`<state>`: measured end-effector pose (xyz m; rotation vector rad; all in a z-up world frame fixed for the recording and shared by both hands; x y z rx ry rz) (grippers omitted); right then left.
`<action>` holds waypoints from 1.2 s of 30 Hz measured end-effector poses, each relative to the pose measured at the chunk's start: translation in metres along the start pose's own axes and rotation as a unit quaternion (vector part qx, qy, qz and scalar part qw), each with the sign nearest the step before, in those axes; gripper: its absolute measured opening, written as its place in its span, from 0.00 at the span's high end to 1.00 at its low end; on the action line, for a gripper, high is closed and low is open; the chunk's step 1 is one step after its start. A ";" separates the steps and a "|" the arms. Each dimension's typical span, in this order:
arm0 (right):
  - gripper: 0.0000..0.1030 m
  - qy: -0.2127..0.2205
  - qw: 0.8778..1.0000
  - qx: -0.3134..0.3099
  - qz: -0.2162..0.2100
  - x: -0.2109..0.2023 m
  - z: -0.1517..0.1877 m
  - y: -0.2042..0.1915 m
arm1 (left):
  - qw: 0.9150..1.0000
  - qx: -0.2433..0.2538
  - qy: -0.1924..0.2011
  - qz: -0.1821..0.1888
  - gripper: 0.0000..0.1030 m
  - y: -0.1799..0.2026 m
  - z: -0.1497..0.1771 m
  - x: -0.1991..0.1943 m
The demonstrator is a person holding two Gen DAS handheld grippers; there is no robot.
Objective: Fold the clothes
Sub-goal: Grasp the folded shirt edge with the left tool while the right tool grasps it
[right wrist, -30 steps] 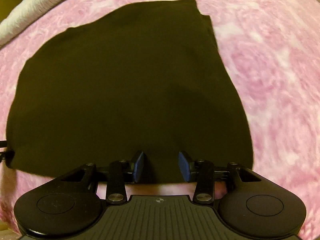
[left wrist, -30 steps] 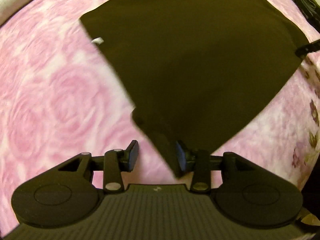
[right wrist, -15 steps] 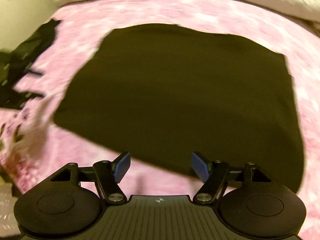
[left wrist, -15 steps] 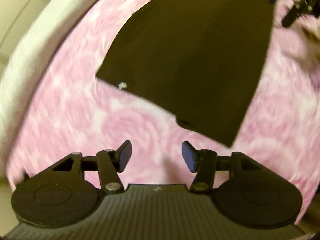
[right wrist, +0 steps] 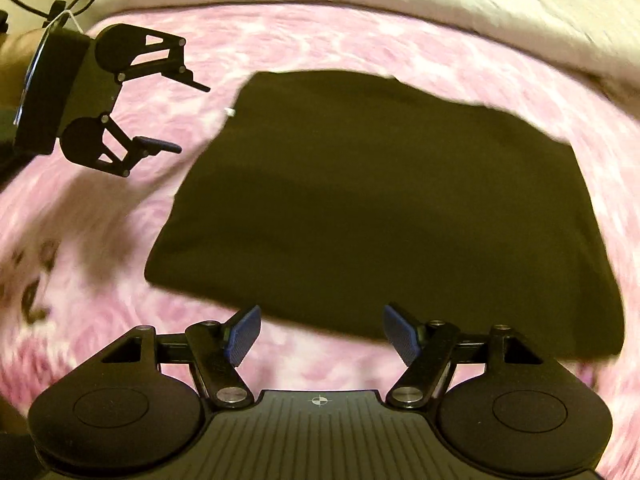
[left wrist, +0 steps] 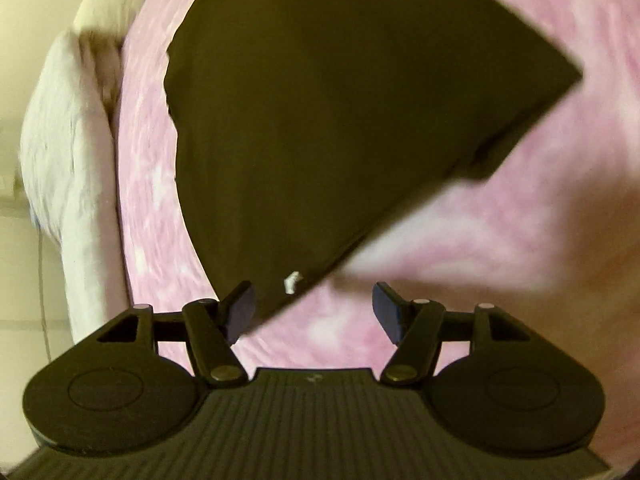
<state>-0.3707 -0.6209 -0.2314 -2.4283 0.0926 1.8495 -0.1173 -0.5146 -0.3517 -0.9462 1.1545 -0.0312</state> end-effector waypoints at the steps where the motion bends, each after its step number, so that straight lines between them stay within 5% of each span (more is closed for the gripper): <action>1: 0.30 -0.004 1.000 0.010 0.001 0.005 0.001 -0.010 | 1.000 0.011 0.010 -0.013 0.41 -0.002 0.003 0.009; 13: 0.30 0.005 0.999 0.002 0.045 0.040 -0.016 -0.084 | 0.988 0.067 0.115 -0.080 0.34 -0.015 0.003 0.059; 15: 0.30 0.017 0.998 -0.026 0.063 0.044 -0.017 -0.095 | 0.989 0.053 0.117 -0.079 0.41 -0.020 0.001 0.060; 17: 0.30 0.030 0.995 -0.061 0.073 0.049 -0.018 -0.115 | 0.990 0.048 0.116 -0.065 0.65 -0.020 -0.001 0.064; 20: 0.29 0.047 0.993 -0.084 0.073 0.061 -0.022 -0.140 | 0.992 0.043 0.111 -0.044 0.82 -0.018 -0.004 0.066; 26: 0.29 0.041 0.966 -0.176 0.183 0.092 -0.027 -0.166 | 0.994 0.024 0.110 -0.016 0.85 -0.023 -0.006 0.066; 29: 0.29 0.037 0.965 -0.182 0.187 0.091 -0.027 -0.155 | 0.994 0.017 0.108 -0.009 0.85 -0.025 -0.008 0.066; 30: 0.33 0.036 0.965 -0.183 0.187 0.090 -0.027 -0.151 | 0.994 0.013 0.106 -0.006 0.85 -0.026 -0.009 0.066; 33: 0.66 0.031 0.964 -0.186 0.188 0.089 -0.027 -0.139 | 0.995 0.003 0.099 0.002 0.88 -0.028 -0.009 0.064; 34: 0.84 0.029 0.964 -0.187 0.188 0.089 -0.027 -0.135 | 0.995 0.001 0.098 0.003 0.89 -0.029 -0.009 0.062; 36: 0.91 0.026 0.963 -0.189 0.189 0.088 -0.026 -0.127 | 0.995 -0.002 0.096 0.004 0.91 -0.030 -0.005 0.057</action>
Point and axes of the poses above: each gripper's, at about its wrist camera, not at the fingertips, and x roughly the way its jaws point, y to its right, z to its underside, the point moved 8 cm from there along x, roughly the way its jaws point, and after that the axes turned 9 degrees about -y, right-handed, at the moved point
